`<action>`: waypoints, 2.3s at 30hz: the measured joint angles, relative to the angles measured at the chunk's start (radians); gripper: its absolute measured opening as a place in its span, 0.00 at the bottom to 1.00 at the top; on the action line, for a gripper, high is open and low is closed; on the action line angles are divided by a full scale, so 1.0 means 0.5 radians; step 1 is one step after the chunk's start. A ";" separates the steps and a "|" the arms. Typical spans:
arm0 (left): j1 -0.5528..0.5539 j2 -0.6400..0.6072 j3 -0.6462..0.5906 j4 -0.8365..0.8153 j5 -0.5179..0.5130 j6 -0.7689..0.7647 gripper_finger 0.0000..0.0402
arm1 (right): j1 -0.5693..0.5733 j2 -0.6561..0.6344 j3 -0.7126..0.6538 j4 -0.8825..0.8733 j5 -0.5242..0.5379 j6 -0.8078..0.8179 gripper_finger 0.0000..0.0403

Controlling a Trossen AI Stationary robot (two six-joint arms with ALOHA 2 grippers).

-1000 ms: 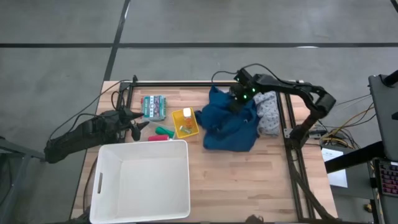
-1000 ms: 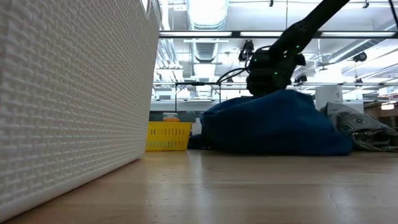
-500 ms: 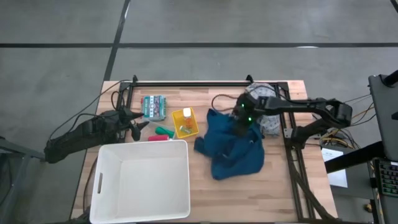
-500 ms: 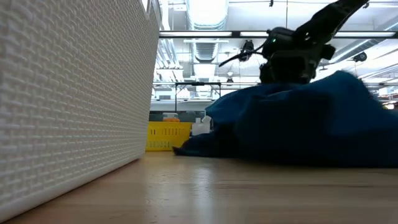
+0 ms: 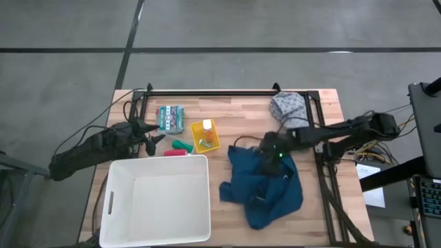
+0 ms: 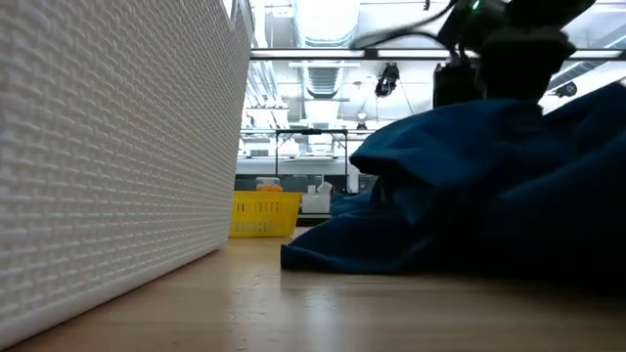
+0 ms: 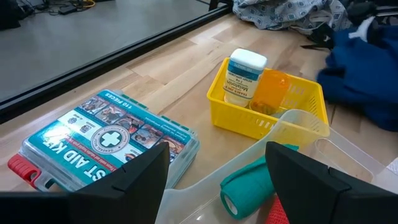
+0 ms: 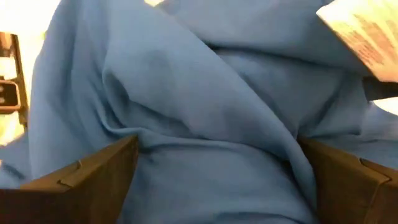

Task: Pick & place medical supplies in basket/bin
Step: Put the blue patient gown into the white bin

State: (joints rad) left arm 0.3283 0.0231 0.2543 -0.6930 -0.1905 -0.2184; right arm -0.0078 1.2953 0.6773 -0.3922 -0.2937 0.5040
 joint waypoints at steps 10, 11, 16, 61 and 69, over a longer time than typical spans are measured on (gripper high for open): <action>0.000 0.001 0.000 0.001 0.000 0.000 0.68 | 0.460 0.116 0.000 0.581 0.288 0.279 0.99; 0.000 0.000 0.000 0.000 0.000 0.000 0.68 | 0.491 0.147 0.000 0.661 0.288 0.244 0.99; 0.000 0.000 0.000 0.001 0.001 0.000 0.68 | 0.579 0.276 0.005 1.005 0.290 0.154 0.99; 0.000 0.001 0.000 0.000 0.001 0.000 0.68 | 1.070 -0.129 0.870 -0.964 0.909 0.345 0.99; 0.000 0.001 0.000 0.000 0.001 0.000 0.68 | 1.104 -0.174 0.860 -0.975 0.962 -0.411 0.99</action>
State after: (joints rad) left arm 0.3283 0.0235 0.2542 -0.6929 -0.1902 -0.2184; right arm 0.5442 1.2081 1.1074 -0.8796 0.1875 0.2987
